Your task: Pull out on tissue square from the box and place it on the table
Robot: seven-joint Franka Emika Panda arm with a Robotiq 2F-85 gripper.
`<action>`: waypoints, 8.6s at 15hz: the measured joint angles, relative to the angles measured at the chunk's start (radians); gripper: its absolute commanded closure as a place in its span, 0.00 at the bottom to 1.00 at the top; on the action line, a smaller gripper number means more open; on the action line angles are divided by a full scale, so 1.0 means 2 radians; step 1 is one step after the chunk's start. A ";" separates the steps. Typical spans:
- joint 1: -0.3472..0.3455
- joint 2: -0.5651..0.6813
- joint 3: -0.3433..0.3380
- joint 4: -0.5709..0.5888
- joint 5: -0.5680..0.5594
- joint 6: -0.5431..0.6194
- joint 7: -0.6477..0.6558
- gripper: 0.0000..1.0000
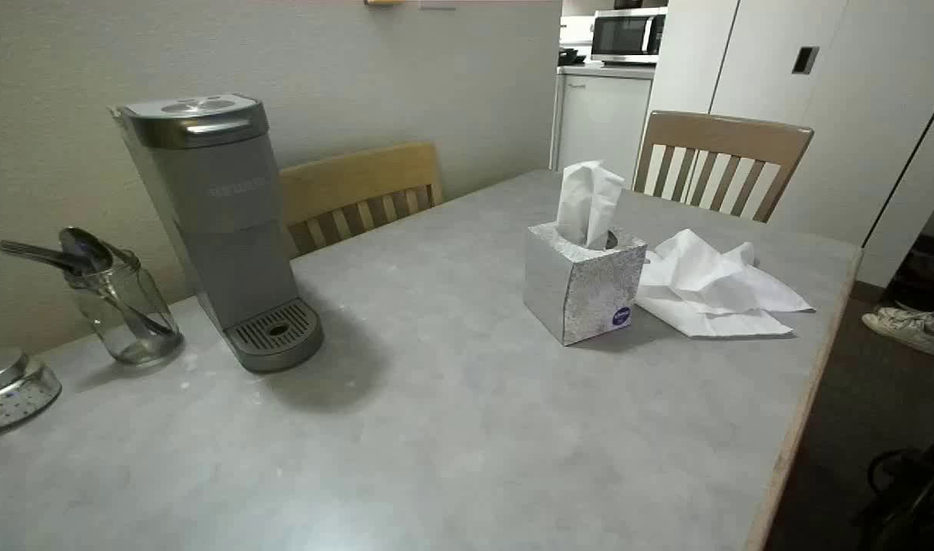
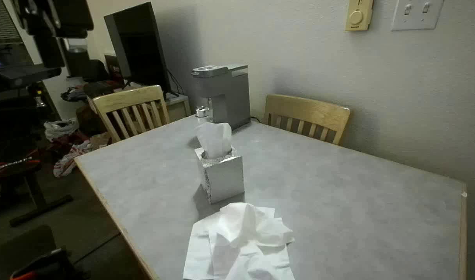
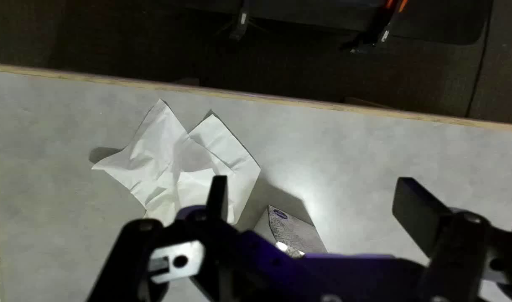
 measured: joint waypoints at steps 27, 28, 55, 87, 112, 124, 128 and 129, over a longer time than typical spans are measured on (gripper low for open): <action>0.034 0.145 0.001 -0.002 0.047 0.191 -0.098 0.00; 0.036 0.154 0.001 -0.002 0.049 0.198 -0.103 0.00; 0.038 0.387 0.069 0.144 0.041 0.285 0.139 0.00; 0.038 0.461 0.070 0.238 -0.008 0.189 0.227 1.00; 0.031 0.465 0.073 0.242 -0.004 0.278 0.064 1.00; 0.028 0.475 0.074 0.242 -0.003 0.303 0.048 1.00; 0.028 0.475 0.076 0.242 0.002 0.303 0.045 0.78; 0.027 0.475 0.076 0.242 0.004 0.303 0.045 0.81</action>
